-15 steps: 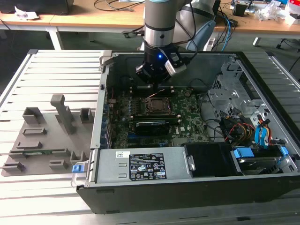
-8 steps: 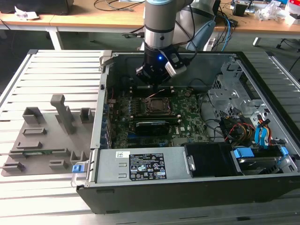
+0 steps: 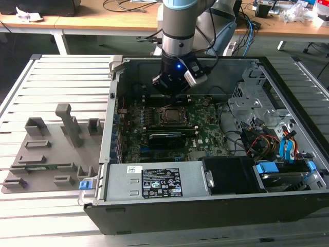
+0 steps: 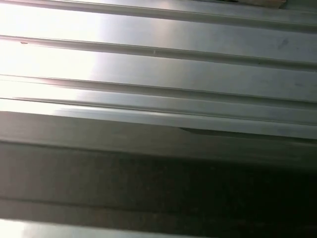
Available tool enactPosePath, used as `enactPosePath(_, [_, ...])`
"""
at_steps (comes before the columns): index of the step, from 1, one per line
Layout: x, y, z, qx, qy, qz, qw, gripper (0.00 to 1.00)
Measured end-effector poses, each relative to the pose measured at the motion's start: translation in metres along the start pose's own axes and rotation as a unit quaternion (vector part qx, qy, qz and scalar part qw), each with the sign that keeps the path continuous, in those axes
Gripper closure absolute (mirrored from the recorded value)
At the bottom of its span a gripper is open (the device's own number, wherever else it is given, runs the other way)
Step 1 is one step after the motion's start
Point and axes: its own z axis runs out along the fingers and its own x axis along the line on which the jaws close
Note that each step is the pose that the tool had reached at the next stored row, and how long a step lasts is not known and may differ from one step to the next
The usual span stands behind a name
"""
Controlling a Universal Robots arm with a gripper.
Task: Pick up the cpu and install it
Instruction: 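Install the first cpu locking lever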
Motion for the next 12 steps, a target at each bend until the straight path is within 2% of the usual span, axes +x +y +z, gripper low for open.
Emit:
enactPosePath(5, [-0.0042,-0.0004,0.0039,0.0009,0.0001,0.000,1.0000,0.89])
enactPosePath(12, [-0.0066,-0.0006,0.0110,0.0030,0.0003,0.000,1.0000,0.89])
